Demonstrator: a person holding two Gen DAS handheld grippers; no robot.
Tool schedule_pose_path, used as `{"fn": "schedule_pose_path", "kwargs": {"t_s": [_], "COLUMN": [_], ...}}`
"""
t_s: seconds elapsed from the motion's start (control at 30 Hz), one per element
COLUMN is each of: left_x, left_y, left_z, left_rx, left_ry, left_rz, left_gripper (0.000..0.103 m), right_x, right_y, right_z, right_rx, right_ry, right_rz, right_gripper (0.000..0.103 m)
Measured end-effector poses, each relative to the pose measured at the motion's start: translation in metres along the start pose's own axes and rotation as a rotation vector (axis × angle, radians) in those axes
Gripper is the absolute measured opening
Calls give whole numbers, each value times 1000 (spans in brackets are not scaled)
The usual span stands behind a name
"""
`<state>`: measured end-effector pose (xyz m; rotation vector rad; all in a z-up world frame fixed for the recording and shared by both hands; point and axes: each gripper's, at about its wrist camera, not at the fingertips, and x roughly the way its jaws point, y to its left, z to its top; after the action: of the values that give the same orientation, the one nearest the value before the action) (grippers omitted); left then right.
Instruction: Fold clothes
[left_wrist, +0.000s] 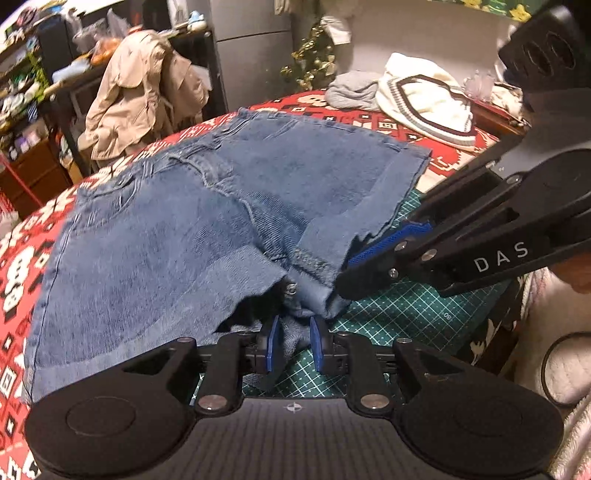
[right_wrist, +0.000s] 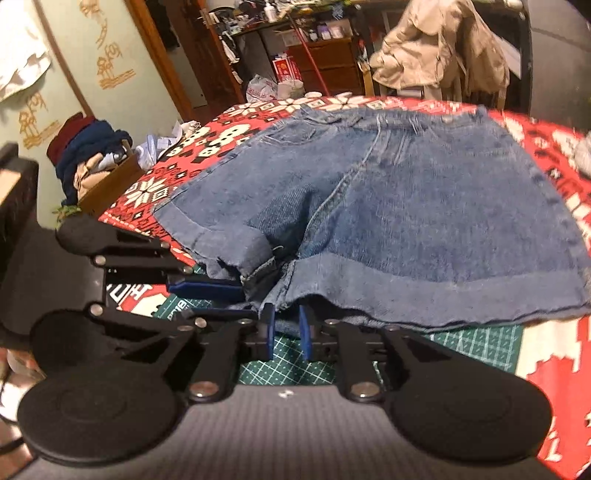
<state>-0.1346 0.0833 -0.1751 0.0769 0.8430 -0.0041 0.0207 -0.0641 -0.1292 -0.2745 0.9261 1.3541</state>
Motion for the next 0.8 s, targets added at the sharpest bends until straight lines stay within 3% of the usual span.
{"fn": "schedule_pose_path", "kwargs": {"t_s": [0.07, 0.23, 0.27, 0.3, 0.37, 0.43, 0.47, 0.67, 0.8], "left_x": [-1, -3, -2, -2, -2, -2, -2, -25, -26], "left_y": [4, 9, 10, 10, 11, 12, 12, 15, 11], "left_z": [3, 10, 10, 11, 13, 14, 15, 21, 21], "left_rx": [-34, -102, -109, -116, -129, -142, -149, -185, -160], "left_ry": [-2, -28, -31, -33, -39, -44, -46, -108, -99], "left_rz": [-5, -39, -43, -47, -55, -63, -67, -143, -164], "left_gripper": [19, 20, 20, 20, 20, 17, 5, 5, 6], "right_x": [4, 13, 15, 16, 16, 10, 7, -20, -25], "right_y": [-4, -13, -15, -16, -16, -12, -10, 7, 24], "right_z": [1, 5, 5, 6, 7, 8, 9, 14, 13], "right_rx": [49, 138, 150, 159, 157, 126, 107, -54, -170], "right_ry": [-5, -14, -11, -10, -13, -26, -31, -65, -50], "right_rz": [25, 41, 31, 29, 17, 3, -6, -48, -62], "right_gripper": [22, 22, 19, 6, 6, 6, 6, 6, 6]}}
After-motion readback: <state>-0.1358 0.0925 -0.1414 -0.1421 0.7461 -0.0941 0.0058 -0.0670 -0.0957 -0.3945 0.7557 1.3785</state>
